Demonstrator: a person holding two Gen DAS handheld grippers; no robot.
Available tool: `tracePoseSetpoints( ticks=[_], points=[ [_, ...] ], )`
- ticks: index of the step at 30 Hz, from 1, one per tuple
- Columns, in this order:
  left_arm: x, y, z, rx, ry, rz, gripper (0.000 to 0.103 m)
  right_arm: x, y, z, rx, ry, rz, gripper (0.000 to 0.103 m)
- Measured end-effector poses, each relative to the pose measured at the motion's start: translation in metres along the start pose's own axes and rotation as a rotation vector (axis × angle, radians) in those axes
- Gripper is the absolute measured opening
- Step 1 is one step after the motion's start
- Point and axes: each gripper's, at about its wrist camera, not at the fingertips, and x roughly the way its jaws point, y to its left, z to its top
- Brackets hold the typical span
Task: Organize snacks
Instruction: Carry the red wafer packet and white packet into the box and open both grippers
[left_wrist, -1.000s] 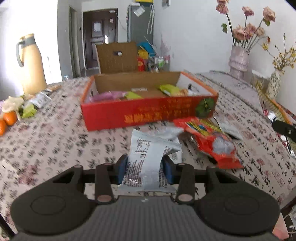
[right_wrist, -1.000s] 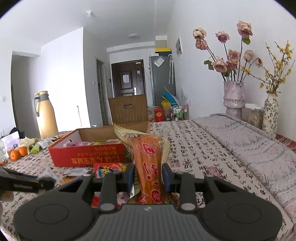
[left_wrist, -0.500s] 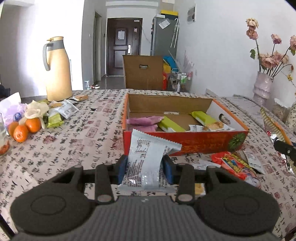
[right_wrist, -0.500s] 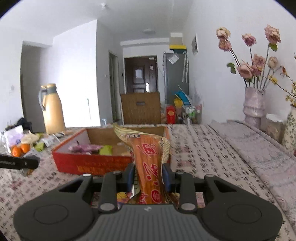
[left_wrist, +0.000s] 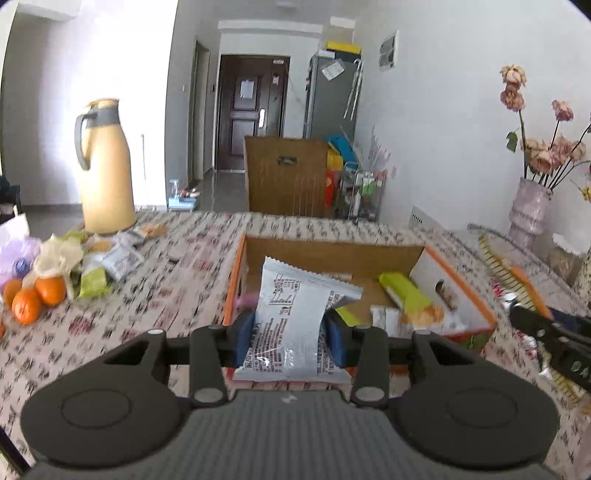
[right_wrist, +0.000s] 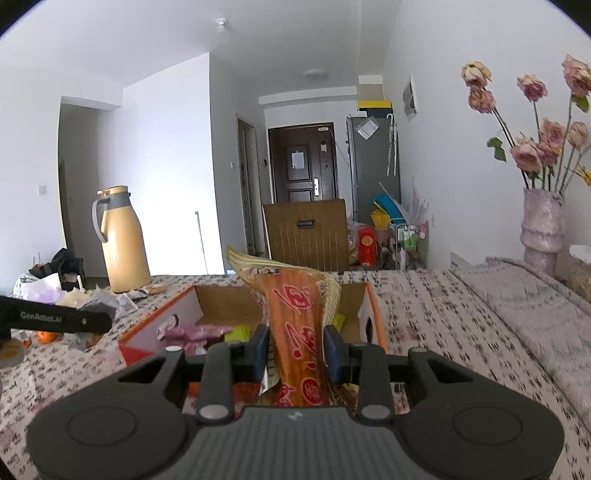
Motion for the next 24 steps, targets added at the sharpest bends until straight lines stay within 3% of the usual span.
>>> tracePoseSetpoints(
  ticks=[10, 24],
  points=[
    [0.028, -0.010, 0.028, -0.004, -0.035, -0.024, 0.042, 0.045, 0.006, 0.026, -0.022, 0.000, -0.024, 0.031],
    [0.084, -0.016, 0.055, -0.024, -0.023, 0.023, 0.042, 0.108, 0.011, 0.045, -0.037, 0.036, -0.057, 0.031]
  ],
)
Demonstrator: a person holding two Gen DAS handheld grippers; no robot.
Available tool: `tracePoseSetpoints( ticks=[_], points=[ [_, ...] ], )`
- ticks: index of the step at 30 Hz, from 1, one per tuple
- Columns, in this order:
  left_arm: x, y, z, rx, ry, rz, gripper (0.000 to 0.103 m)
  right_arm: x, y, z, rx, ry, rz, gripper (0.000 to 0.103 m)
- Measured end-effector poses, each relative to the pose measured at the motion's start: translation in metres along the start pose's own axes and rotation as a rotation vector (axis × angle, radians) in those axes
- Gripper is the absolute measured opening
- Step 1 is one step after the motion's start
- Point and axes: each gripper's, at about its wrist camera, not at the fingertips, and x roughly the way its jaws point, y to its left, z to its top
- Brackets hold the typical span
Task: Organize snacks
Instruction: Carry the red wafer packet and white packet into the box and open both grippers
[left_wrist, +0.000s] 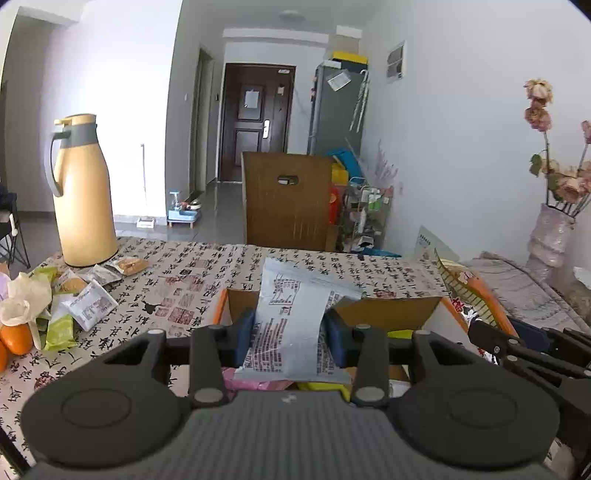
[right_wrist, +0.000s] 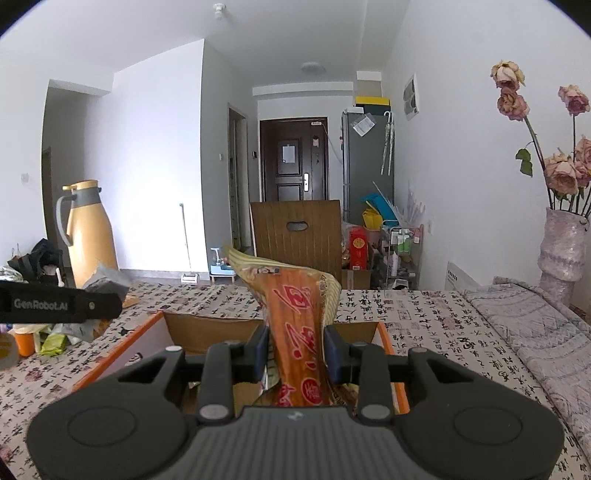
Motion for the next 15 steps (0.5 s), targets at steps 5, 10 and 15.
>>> tracePoseSetpoints(
  ticks=[5, 10, 15],
  points=[
    [0.024, 0.000, 0.000, -0.016, 0.019, 0.027, 0.042, 0.024, 0.003, 0.000, -0.006, 0.025, -0.005, 0.031],
    [0.039, 0.003, -0.011, -0.027, 0.026, 0.048, 0.042, 0.038, 0.003, -0.009, 0.019, 0.028, -0.002, 0.031],
    [0.051, 0.008, -0.021, -0.029, 0.042, 0.055, 0.042, 0.047, 0.002, -0.020, 0.024, 0.035, 0.014, 0.031]
  ],
)
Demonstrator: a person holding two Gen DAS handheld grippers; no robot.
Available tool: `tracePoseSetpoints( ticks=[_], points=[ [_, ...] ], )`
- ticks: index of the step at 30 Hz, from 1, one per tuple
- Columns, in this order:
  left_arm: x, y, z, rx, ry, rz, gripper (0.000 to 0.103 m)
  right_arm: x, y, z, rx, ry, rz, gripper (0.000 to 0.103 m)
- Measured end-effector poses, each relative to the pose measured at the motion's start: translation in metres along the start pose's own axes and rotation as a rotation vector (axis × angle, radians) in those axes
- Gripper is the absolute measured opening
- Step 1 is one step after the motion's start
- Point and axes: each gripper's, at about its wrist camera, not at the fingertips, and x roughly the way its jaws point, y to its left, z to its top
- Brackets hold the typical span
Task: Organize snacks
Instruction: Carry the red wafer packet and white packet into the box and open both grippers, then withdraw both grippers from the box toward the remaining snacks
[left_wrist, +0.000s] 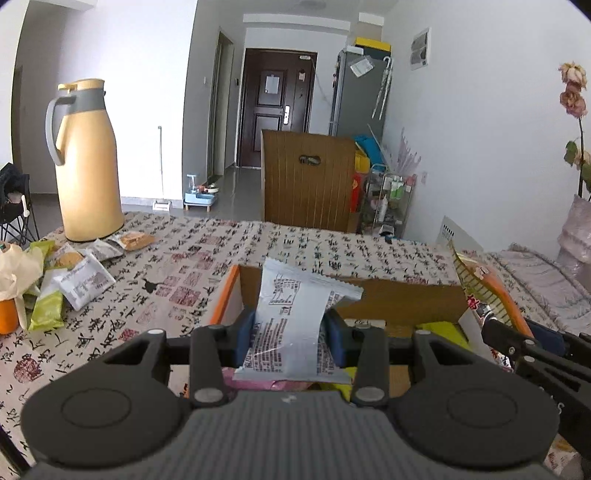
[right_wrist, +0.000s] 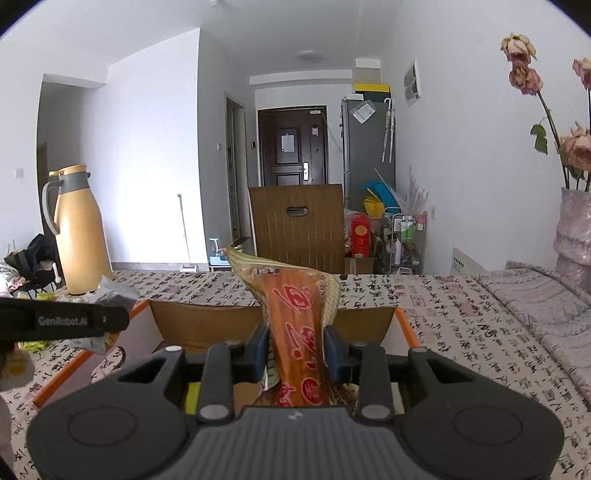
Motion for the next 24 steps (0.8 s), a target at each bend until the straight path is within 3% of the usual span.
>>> tracePoseSetpoints(
  ticks=[9, 10, 12, 14, 15, 16, 18, 24],
  points=[
    [0.010, 0.003, -0.012, 0.000, 0.037, -0.007, 0.043, 0.014, -0.010, -0.009, 0.032, 0.056, 0.006, 0.034],
    [0.009, 0.003, -0.012, -0.002, 0.033, -0.004, 0.046, 0.013, -0.009, -0.010, 0.031, 0.056, 0.004, 0.038],
    [0.006, 0.004, -0.012, -0.009, 0.019, 0.006, 0.074, 0.012, -0.009, -0.011, 0.035, 0.052, -0.007, 0.049],
    [0.000, 0.005, -0.012, -0.010, -0.010, 0.017, 0.089, 0.008, -0.010, -0.011, 0.039, 0.040, -0.017, 0.050],
    [-0.003, 0.005, -0.011, -0.016, -0.025, 0.024, 0.101, 0.006, -0.011, -0.010, 0.044, 0.035, -0.018, 0.057],
    [-0.005, 0.006, -0.011, -0.021, -0.039, 0.033, 0.103, 0.004, -0.012, -0.010, 0.051, 0.029, -0.018, 0.075],
    [-0.009, 0.006, -0.010, -0.030, -0.052, 0.041, 0.103, 0.000, -0.012, -0.010, 0.060, 0.009, -0.024, 0.099],
    [-0.005, 0.008, -0.009, -0.047, -0.029, 0.043, 0.103, -0.005, -0.014, -0.010, 0.078, 0.002, -0.032, 0.103]
  ],
)
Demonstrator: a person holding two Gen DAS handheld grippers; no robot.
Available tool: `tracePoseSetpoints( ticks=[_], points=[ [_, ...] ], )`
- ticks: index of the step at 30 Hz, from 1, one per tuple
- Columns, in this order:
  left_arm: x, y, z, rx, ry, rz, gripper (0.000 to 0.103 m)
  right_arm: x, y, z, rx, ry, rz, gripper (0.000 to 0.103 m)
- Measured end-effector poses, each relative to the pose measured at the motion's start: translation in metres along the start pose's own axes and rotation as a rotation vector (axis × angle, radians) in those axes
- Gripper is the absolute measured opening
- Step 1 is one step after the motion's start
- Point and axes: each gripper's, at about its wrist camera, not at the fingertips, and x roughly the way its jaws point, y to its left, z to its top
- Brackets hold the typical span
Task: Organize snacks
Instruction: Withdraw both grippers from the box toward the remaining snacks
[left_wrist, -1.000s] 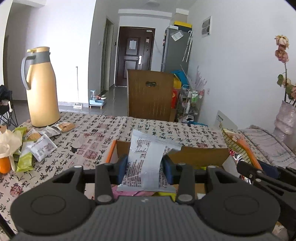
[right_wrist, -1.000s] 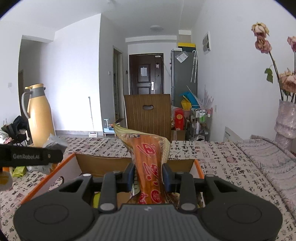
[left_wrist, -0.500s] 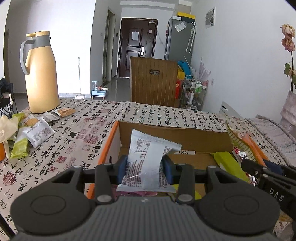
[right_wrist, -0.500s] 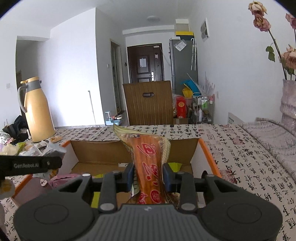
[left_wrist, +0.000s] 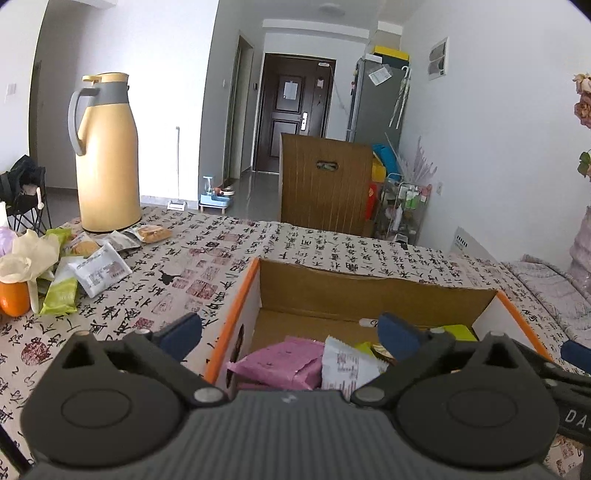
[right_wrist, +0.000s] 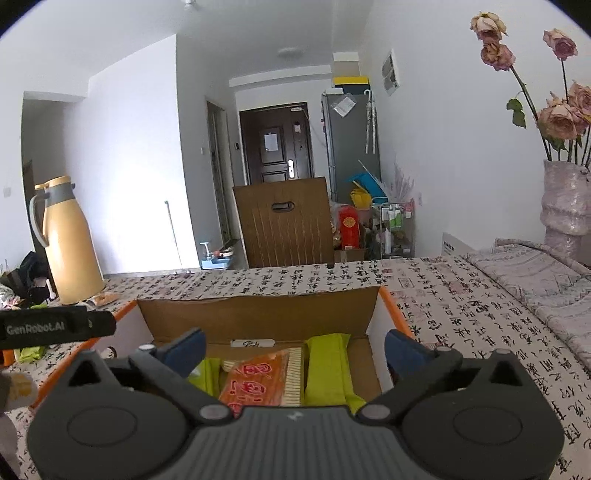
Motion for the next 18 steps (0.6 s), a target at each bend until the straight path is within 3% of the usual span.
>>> tracePoseSetpoints(
  ticks=[18],
  points=[
    [-0.012, -0.003, 0.007, -0.005, 0.006, 0.032, 0.103, -0.015, -0.004, 0.014, 0.008, -0.006, -0.025, 0.103]
  ],
)
